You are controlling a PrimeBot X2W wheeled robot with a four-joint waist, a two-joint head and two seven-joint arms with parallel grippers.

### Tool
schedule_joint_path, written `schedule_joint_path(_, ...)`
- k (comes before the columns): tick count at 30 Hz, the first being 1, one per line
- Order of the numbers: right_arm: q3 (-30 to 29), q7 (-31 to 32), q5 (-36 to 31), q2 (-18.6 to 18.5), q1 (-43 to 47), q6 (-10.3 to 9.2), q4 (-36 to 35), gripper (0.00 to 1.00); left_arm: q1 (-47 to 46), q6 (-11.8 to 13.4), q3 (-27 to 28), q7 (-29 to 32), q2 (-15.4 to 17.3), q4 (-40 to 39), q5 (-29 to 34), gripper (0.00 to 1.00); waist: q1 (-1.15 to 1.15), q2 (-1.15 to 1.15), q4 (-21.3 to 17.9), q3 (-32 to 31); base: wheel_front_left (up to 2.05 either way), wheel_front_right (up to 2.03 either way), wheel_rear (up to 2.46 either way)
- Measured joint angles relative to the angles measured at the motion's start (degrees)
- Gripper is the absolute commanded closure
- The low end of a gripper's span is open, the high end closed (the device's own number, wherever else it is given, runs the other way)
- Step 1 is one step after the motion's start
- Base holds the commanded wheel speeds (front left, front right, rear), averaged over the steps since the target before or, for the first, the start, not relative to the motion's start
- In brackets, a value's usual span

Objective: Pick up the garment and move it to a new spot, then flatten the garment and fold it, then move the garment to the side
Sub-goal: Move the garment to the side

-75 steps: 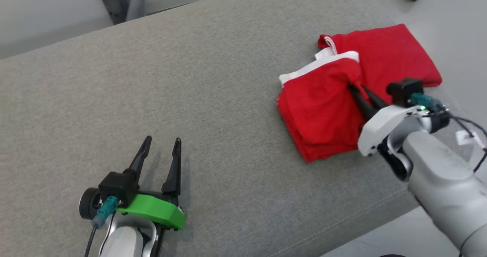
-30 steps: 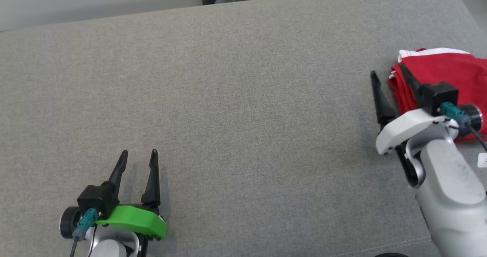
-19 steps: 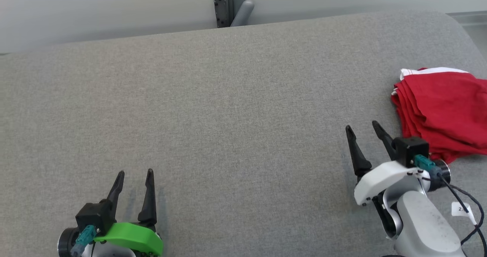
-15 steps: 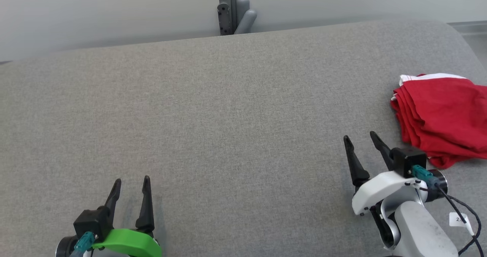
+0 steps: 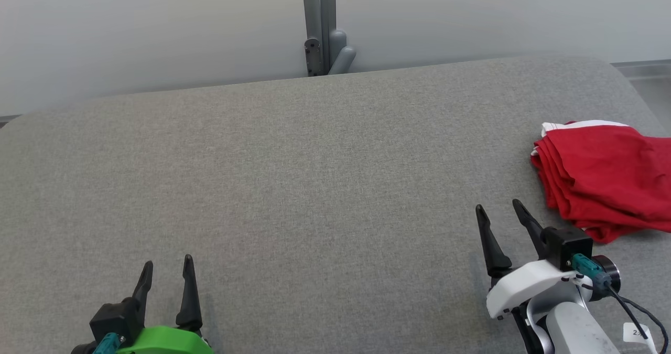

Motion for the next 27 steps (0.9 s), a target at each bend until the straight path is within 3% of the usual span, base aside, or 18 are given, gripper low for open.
schedule_joint_path(13,-1.1,0.0,-5.1,0.9,0.8,0.00,-0.4,0.00,-0.1,0.2,0.5,0.0,0.0,-0.4,-0.1,0.00,0.00,0.00,-0.5,0.4,0.00,0.00,0.00)
schedule_joint_path(27,0.3,0.0,-5.6,1.0,0.8,0.00,0.1,0.00,-0.1,0.5,-0.3,0.0,0.0,-0.8,0.2,0.00,0.00,0.00,-0.8,0.9,0.00,0.00,0.00)
